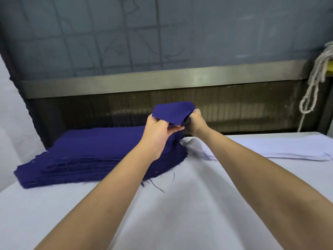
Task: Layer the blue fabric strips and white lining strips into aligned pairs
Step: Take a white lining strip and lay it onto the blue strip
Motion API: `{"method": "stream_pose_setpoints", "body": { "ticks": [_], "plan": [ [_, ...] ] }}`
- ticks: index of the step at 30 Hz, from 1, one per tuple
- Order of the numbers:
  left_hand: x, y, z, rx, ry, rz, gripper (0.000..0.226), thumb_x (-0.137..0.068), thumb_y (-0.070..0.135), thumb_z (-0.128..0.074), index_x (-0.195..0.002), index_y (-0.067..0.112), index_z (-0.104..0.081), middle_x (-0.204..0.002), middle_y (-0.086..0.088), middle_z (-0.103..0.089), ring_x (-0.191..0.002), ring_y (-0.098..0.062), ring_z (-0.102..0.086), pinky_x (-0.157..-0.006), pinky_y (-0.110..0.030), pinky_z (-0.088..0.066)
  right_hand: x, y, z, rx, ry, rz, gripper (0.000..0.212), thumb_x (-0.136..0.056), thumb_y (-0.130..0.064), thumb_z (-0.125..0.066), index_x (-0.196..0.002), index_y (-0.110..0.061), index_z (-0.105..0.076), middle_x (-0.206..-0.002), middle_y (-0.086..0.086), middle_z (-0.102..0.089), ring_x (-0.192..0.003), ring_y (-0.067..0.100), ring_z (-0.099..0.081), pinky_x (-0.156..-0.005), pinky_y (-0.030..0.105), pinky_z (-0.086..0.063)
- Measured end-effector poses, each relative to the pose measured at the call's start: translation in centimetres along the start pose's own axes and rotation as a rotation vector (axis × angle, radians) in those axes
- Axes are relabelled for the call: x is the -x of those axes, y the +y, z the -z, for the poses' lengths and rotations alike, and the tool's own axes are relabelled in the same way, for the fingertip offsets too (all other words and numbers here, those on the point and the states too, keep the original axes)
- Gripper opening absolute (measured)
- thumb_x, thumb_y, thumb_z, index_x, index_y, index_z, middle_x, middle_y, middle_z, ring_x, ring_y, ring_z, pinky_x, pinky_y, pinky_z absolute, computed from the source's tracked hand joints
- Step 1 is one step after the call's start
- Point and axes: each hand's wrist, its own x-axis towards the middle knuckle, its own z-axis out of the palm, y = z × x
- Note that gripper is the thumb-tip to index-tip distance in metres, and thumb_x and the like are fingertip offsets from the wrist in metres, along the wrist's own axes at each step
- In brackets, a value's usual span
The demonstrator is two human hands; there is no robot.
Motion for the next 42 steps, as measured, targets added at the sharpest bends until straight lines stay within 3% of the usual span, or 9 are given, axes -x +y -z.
{"method": "stream_pose_setpoints", "body": {
  "ticks": [3,8,13,17,21,25,32,37,42],
  "plan": [
    [-0.2,0.0,-0.3,0.087,0.020,0.006,0.027,-0.093,-0.007,-0.044,-0.085,0.011,-0.063,-0.061,0.003,-0.065,-0.053,-0.010,-0.059,-0.071,-0.034,-0.059,0.3,0.9,1.6,-0.001,0.128,-0.087,0.027,-0.083,0.006,-0.041,-0.079,-0.016,-0.027,-0.067,0.003,-0.032,-0.057,0.016,-0.031,-0.053,0.030,-0.027],
    [-0.5,-0.3,-0.6,0.225,0.120,0.002,0.023,-0.094,-0.003,-0.045,-0.083,0.009,-0.062,-0.065,-0.004,-0.059,-0.055,-0.015,-0.056,-0.065,-0.031,-0.057,1.3,2.6,4.9,-0.008,0.169,0.011,0.008,-0.090,-0.003,-0.054,-0.088,-0.006,-0.061,-0.104,0.002,-0.030,-0.093,0.019,-0.038,-0.080,0.024,-0.041],
    [-0.5,-0.7,-0.7,0.303,0.202,-0.005,0.024,-0.094,-0.001,-0.044,-0.078,0.010,-0.058,-0.056,0.002,-0.057,-0.049,-0.011,-0.050,-0.065,-0.029,-0.056,3.4,5.0,7.4,0.014,0.147,0.039,0.006,-0.091,-0.003,-0.054,-0.087,-0.005,-0.058,-0.113,0.001,-0.030,-0.112,0.027,-0.037,-0.093,0.038,-0.044],
    [-0.3,-0.9,-0.7,0.344,0.271,0.000,0.021,-0.095,0.001,-0.044,-0.081,0.010,-0.056,-0.056,0.001,-0.056,-0.047,-0.011,-0.047,-0.064,-0.029,-0.054,5.4,6.5,9.4,0.155,0.102,0.201,0.007,-0.091,-0.006,-0.056,-0.094,-0.002,-0.060,-0.125,0.008,-0.043,-0.118,0.025,-0.035,-0.094,0.028,-0.031],
    [-0.2,-1.0,-0.3,0.403,0.367,0.055,0.008,-0.096,0.012,-0.050,-0.092,0.012,-0.057,-0.069,-0.001,-0.057,-0.047,-0.012,-0.045,-0.060,-0.026,-0.053,7.3,7.6,11.1,0.123,0.103,0.352,0.008,-0.090,-0.009,-0.058,-0.091,-0.002,-0.063,-0.106,0.003,-0.060,-0.105,0.022,-0.047,-0.090,0.033,-0.035],
    [0.0,-1.5,0.4,0.365,0.413,0.088,0.006,-0.096,0.017,-0.053,-0.097,0.013,-0.057,-0.078,-0.003,-0.052,-0.048,-0.011,-0.043,-0.059,-0.025,-0.052,8.2,8.2,12.3,-0.052,-0.007,0.214,0.013,-0.089,-0.016,-0.062,-0.079,-0.017,-0.054,-0.074,-0.001,-0.057,-0.074,0.016,-0.048,-0.068,0.026,-0.037],
    [0.6,-2.6,2.3,0.285,0.509,0.149,0.014,-0.096,0.020,-0.052,-0.083,0.015,-0.051,-0.074,-0.003,-0.050,-0.047,-0.011,-0.042,-0.062,-0.028,-0.053,9.2,9.2,13.5,0.115,-0.159,0.074,0.009,-0.089,-0.009,-0.061,-0.092,-0.014,-0.068,-0.088,0.002,-0.065,-0.088,0.019,-0.055,-0.083,0.026,-0.040],
    [1.2,-3.8,4.0,0.151,0.484,0.189,0.015,-0.095,0.023,-0.055,-0.083,0.018,-0.049,-0.082,-0.001,-0.054,-0.043,-0.008,-0.046,-0.063,-0.029,-0.054,10.1,9.2,13.7,0.145,-0.101,0.117,0.015,-0.093,-0.014,-0.055,-0.090,-0.004,-0.065,-0.087,0.005,-0.062,-0.086,0.020,-0.052,-0.075,0.026,-0.035],
    [1.9,-4.4,6.4,-0.025,0.445,0.184,0.032,-0.092,0.022,-0.060,-0.066,0.021,-0.041,-0.060,0.007,-0.051,-0.039,-0.006,-0.041,-0.050,-0.022,-0.049,10.6,8.4,14.2,0.037,-0.001,0.197,0.013,-0.095,-0.013,-0.052,-0.083,-0.008,-0.056,-0.078,0.005,-0.057,-0.072,0.016,-0.047,-0.066,0.023,-0.037]
  ]
}}
